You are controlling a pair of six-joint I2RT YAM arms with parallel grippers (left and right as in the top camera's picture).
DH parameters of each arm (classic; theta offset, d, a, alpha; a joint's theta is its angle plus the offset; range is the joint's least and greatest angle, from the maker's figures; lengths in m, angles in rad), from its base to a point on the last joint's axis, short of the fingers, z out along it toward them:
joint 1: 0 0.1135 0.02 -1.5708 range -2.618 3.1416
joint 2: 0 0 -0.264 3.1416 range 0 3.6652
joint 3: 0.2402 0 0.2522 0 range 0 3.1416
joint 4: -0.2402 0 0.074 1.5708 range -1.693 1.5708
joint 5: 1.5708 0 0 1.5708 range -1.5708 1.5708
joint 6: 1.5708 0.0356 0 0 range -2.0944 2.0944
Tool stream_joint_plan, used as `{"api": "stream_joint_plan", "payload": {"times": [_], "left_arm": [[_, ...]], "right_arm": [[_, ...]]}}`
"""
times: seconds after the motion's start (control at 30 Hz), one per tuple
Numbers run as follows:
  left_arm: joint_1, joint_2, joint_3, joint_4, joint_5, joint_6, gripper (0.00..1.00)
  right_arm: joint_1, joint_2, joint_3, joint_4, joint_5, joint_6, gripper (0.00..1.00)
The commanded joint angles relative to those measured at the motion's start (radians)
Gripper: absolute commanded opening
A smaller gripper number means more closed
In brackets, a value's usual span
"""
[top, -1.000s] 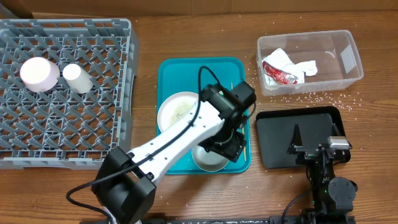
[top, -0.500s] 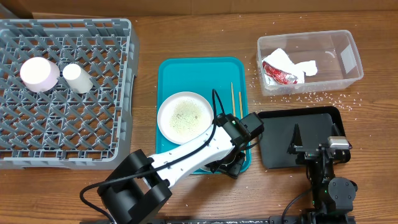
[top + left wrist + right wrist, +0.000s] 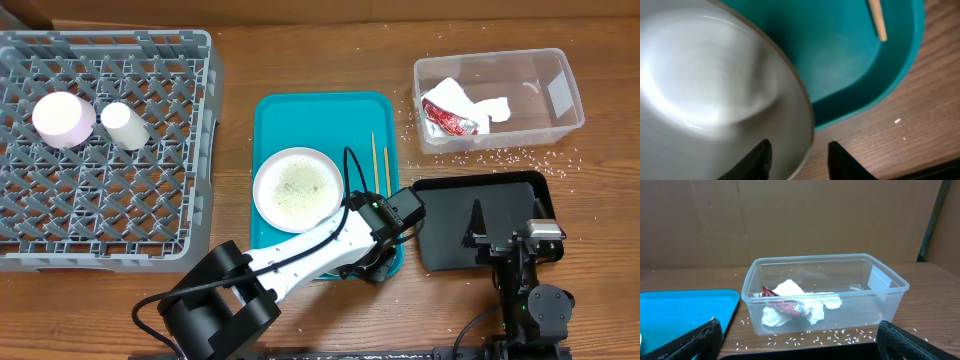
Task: Sort waste into correct bins and load items into the dishwasher
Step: 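Reach the left gripper to the small white bowl and grasp its rim, then carry the small white bowl with the left gripper into the rack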
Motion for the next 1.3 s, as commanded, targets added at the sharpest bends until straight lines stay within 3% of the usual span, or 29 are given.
{"api": "stream_joint_plan", "payload": {"times": [0.0, 0.2, 0.37, 0.57, 0.73, 0.87, 1.0, 1.07, 1.27], "left_arm": [[-0.008, -0.015, -0.008, 0.01, -0.052, 0.01, 0.29], [-0.008, -0.015, -0.008, 0.024, -0.058, 0.024, 0.14], [-0.007, -0.015, 0.001, 0.036, 0.036, 0.024, 0.04], [-0.006, -0.016, 0.1, -0.012, 0.156, 0.024, 0.04], [0.005, -0.016, 0.303, -0.152, 0.147, 0.058, 0.04], [0.05, -0.016, 0.495, -0.309, 0.043, 0.069, 0.04], [0.138, -0.024, 0.661, -0.469, -0.086, 0.075, 0.04], [0.244, -0.039, 0.747, -0.57, -0.124, 0.117, 0.04], [0.566, -0.098, 0.8, -0.649, -0.039, 0.268, 0.04]], "right_arm": [[-0.003, -0.009, -0.01, 0.005, 0.006, -0.001, 1.0], [-0.003, -0.009, -0.01, 0.005, 0.005, -0.001, 1.0], [-0.003, -0.009, -0.01, 0.005, 0.005, -0.001, 1.0], [-0.003, -0.009, -0.01, 0.005, 0.005, -0.001, 1.0], [-0.003, -0.009, -0.01, 0.005, 0.006, -0.002, 1.0], [-0.003, -0.009, -0.01, 0.005, 0.005, -0.001, 1.0], [-0.003, -0.009, -0.01, 0.005, 0.006, -0.001, 1.0], [-0.003, -0.009, -0.01, 0.005, 0.005, -0.001, 1.0], [-0.003, -0.009, -0.01, 0.005, 0.005, -0.002, 1.0]]}}
